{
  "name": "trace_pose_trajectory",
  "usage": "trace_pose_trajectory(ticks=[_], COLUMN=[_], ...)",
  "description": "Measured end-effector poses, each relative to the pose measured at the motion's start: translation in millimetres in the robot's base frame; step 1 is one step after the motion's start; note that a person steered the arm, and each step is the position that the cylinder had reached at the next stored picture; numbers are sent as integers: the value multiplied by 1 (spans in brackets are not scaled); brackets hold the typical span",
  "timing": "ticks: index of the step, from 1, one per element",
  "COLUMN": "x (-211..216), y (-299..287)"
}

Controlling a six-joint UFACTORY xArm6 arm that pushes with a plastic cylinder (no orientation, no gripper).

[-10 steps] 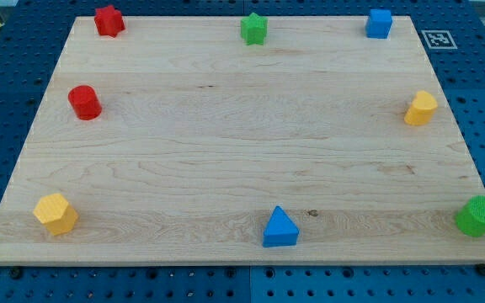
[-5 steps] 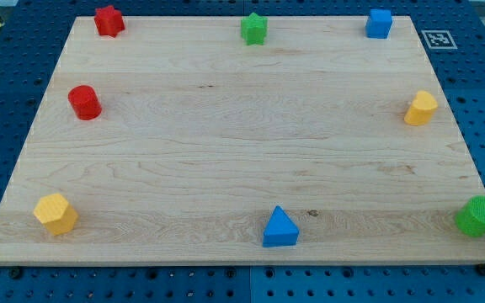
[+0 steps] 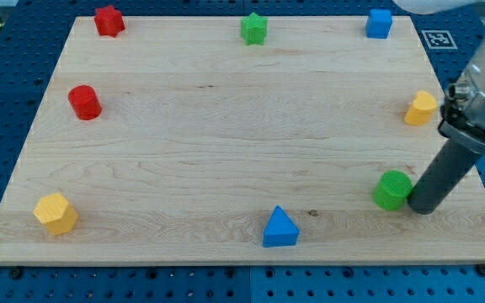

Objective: Slide the green circle to the bottom right of the green star

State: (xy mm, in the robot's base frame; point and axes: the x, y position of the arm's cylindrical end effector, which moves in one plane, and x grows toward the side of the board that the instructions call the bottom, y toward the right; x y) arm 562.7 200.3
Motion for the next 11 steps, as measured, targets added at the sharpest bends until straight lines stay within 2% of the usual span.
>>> trace_pose_trajectory(ticks=[1,2,3,6,7,8,10,11], x=[-4,-41,-42,0,3,-37,-48,-59], y=[-16,-26,-33,-69,-99,-99,-43,-43])
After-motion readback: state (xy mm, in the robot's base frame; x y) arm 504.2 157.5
